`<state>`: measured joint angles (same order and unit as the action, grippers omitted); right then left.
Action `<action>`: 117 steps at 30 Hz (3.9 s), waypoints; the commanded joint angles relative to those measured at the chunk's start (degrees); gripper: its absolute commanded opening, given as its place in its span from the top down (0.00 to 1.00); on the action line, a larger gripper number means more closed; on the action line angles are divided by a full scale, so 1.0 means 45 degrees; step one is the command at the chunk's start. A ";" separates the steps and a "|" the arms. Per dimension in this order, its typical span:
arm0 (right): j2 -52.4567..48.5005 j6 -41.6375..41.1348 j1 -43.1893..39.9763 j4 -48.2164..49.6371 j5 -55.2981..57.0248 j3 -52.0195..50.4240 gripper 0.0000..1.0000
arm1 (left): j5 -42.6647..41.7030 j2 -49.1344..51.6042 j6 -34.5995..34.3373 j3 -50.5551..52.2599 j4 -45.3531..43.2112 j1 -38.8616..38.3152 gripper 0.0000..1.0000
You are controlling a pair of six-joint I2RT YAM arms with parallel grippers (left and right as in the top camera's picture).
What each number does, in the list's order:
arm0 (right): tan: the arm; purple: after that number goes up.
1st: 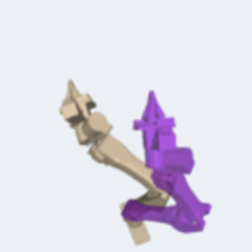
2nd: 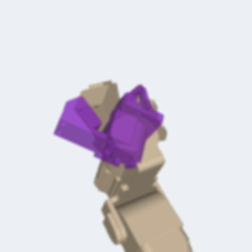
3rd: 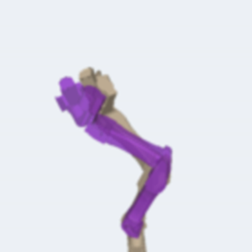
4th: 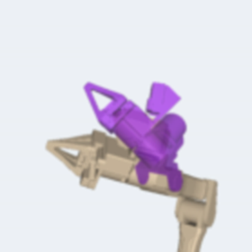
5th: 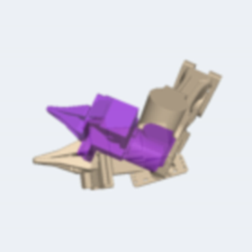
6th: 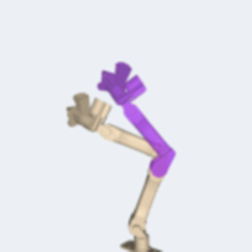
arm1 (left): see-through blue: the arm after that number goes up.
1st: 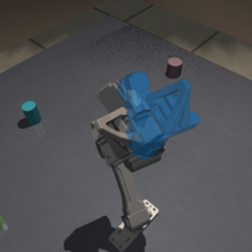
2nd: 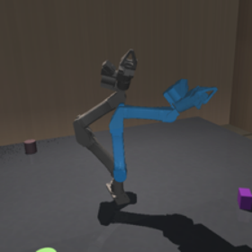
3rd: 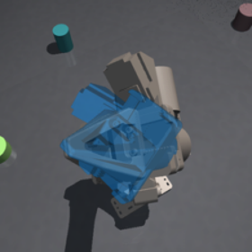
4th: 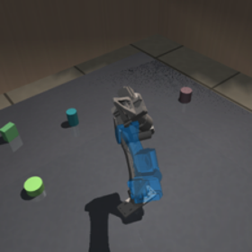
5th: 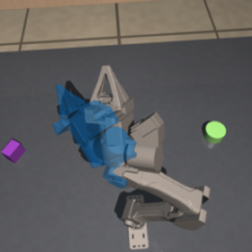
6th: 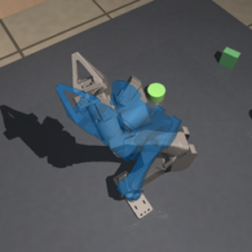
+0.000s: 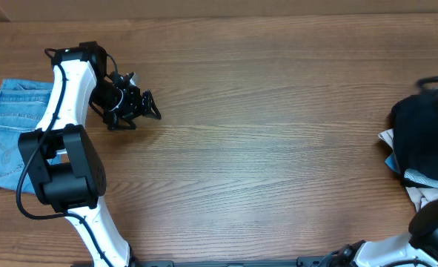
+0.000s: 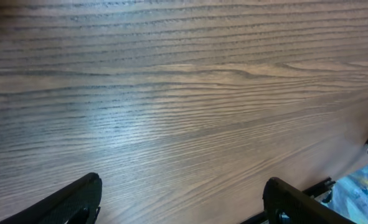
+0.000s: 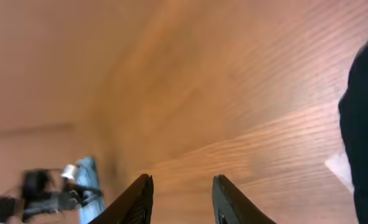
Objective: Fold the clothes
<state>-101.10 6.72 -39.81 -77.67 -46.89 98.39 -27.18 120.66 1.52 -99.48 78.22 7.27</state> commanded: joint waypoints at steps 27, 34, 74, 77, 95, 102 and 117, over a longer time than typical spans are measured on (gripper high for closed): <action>0.2715 -0.0471 0.2123 0.2861 0.2375 -0.5314 0.52 | 0.0165 0.0068 0.0248 -0.0146 0.0034 0.0049 0.16; 0.3798 -0.0389 0.7898 0.3118 0.6815 -0.2225 0.20 | 0.2584 -0.1729 -0.0670 -0.0146 -0.0670 -0.0282 0.15; 1.4931 -0.2132 0.6397 0.1428 0.7830 -0.9092 0.00 | 0.5513 -2.0152 -0.2535 0.8680 -0.0690 -0.2375 0.00; 1.5076 -0.2103 0.6708 0.2147 0.7805 -0.9146 0.00 | 0.5513 -2.0152 -0.2535 0.8680 -0.0690 -0.2375 0.00; 2.2430 -0.1875 0.9534 1.6038 0.7553 -2.0031 0.00 | 0.5513 -2.0152 -0.2535 0.8680 -0.0690 -0.2375 0.00; 2.2430 -0.1855 0.9583 1.6490 0.7640 -2.1760 0.00 | 0.5513 -2.0152 -0.2535 0.8680 -0.0690 -0.2375 0.00; 2.2430 -0.1855 0.9583 1.6485 0.7640 -2.1760 0.00 | 0.5513 -2.0152 -0.2535 0.8680 -0.0690 -0.2375 0.00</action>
<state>-0.80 -1.67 2.79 -3.90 -12.82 1.04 -2.72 30.15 -9.08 -60.47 75.24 -3.31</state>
